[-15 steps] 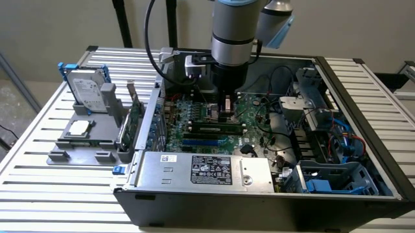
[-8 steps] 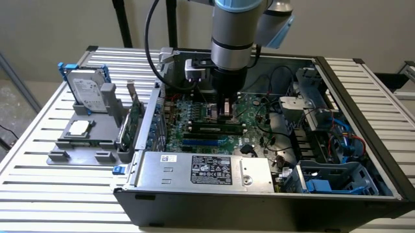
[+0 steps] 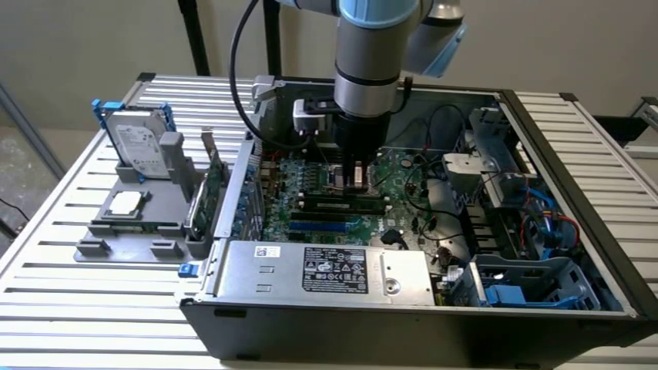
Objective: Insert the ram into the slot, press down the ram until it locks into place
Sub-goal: 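Press down the ram until it locks into place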
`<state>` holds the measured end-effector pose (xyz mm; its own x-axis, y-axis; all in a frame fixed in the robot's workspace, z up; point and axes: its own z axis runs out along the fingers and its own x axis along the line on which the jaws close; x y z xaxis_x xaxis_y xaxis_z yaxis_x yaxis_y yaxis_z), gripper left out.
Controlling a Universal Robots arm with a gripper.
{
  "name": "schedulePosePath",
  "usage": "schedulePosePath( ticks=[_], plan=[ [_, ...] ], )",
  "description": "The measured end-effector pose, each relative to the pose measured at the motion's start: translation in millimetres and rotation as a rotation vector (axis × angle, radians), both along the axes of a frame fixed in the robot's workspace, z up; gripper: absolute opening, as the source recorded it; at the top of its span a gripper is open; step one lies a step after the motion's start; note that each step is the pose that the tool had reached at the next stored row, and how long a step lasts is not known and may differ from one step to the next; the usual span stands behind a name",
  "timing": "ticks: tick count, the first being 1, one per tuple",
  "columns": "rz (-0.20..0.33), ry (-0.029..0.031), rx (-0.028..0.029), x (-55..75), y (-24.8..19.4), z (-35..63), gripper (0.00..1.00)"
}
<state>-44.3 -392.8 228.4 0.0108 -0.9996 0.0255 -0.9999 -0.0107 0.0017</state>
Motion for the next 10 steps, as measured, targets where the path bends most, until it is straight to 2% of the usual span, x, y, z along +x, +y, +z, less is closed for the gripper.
schedulePosePath(
  ticks=[4, 5, 10],
  plan=[
    [0.000, -0.0001, 0.0014, 0.0, 0.2, -2.4, 0.11],
    [-0.001, 0.0003, 0.0035, 0.1, 0.4, 1.0, 0.11],
    [-0.001, 0.0042, 0.0015, 1.0, 0.1, 21.2, 0.11]
  ],
)
